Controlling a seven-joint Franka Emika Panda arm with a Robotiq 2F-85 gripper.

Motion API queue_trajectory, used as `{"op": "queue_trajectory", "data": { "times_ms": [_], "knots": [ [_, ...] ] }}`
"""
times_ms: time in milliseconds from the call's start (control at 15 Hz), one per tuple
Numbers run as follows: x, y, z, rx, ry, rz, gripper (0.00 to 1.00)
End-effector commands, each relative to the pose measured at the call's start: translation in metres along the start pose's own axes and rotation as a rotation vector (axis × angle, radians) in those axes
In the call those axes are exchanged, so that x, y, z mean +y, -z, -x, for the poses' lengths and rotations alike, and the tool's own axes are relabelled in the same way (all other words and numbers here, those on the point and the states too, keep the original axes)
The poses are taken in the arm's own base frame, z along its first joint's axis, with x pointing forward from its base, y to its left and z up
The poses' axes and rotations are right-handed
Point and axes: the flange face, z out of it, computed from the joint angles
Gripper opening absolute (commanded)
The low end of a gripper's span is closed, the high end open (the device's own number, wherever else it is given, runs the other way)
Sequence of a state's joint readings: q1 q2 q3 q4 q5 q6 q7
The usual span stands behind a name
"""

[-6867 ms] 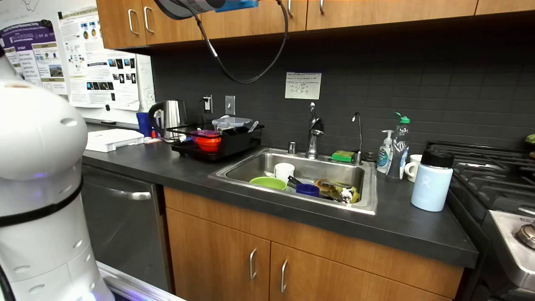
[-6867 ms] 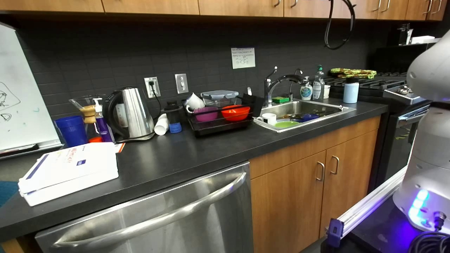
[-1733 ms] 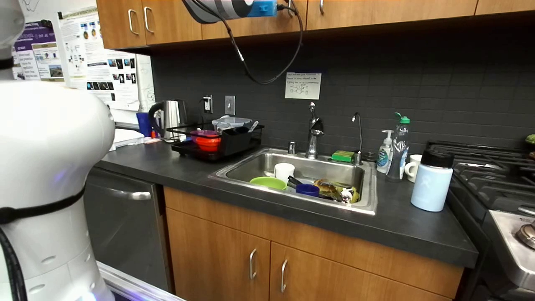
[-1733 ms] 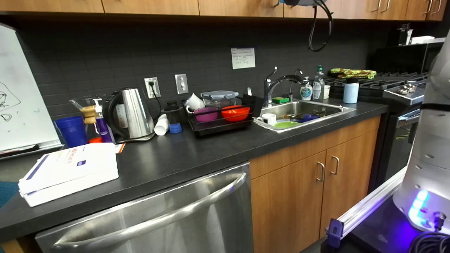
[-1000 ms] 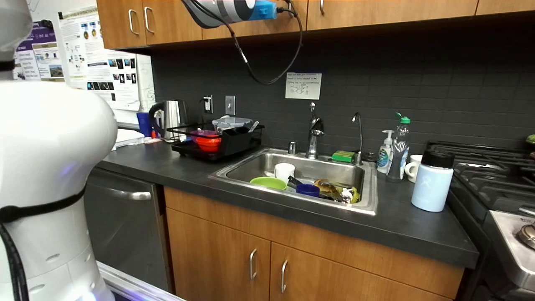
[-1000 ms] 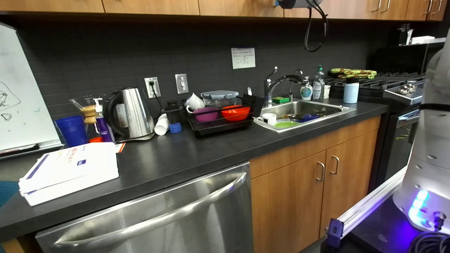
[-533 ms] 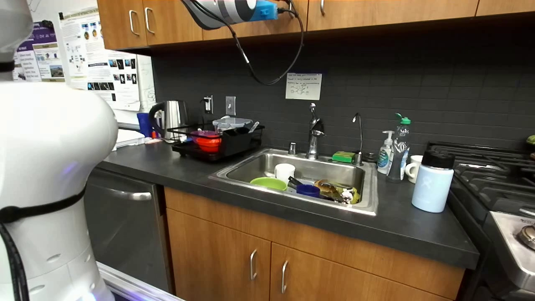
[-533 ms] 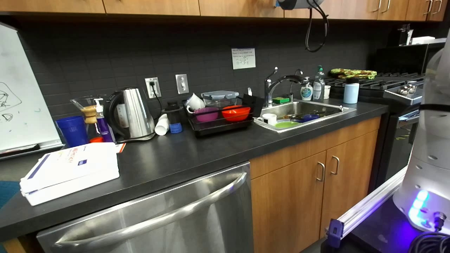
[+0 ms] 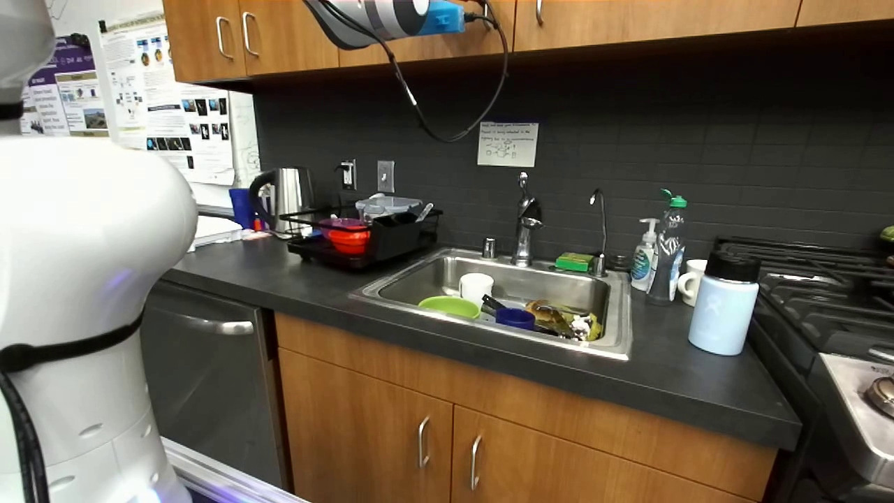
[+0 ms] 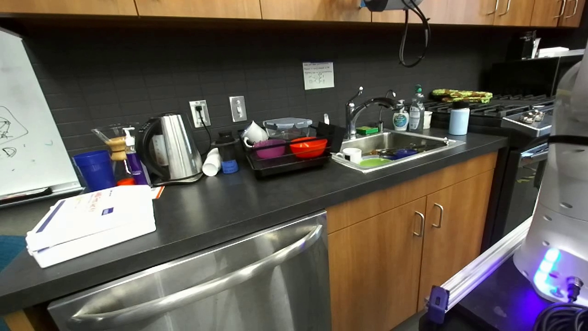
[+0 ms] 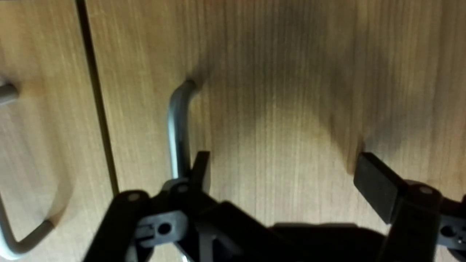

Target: Open the top left cabinet door

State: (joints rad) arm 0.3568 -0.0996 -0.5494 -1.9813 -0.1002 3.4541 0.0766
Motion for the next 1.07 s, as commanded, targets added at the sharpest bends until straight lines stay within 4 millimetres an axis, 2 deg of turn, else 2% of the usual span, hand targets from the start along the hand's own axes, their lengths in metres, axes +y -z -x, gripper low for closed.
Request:
{"op": "queue_trajectory", "data": {
  "times_ms": [0, 67, 133, 333, 467, 733, 1000],
  "knots": [
    [0.017, 0.001, 0.0, 0.001, 0.002, 0.027, 1.0],
    [0.007, 0.005, 0.002, -0.006, -0.005, 0.003, 1.0],
    [-0.003, 0.001, 0.0, 0.0, 0.0, -0.006, 1.0],
    [-0.003, 0.002, 0.0, -0.001, -0.001, -0.008, 1.0],
    [0.001, 0.005, -0.005, 0.009, 0.002, -0.002, 1.0],
    [0.019, 0.007, -0.004, 0.005, 0.004, 0.038, 1.0],
    [0.025, 0.012, -0.005, 0.006, 0.008, 0.06, 1.0]
  ]
}}
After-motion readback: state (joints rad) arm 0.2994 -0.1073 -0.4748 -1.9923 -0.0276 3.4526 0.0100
